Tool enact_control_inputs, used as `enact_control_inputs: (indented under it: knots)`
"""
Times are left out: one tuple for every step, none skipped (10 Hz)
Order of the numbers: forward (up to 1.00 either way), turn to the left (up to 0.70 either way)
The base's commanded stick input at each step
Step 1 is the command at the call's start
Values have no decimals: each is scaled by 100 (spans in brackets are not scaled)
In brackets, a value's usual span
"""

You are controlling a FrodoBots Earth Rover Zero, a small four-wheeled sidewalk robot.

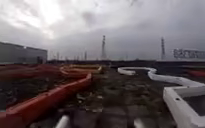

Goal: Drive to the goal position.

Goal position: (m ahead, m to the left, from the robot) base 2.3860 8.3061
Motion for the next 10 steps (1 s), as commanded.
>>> enact_control_inputs:
  knots:
    - [70, 0]
    - [70, 0]
    - [70, 0]
    - [70, 0]
    - [70, 0]
    - [70, 0]
    - [70, 0]
    - [70, 0]
    - [70, 0]
    - [70, 0]
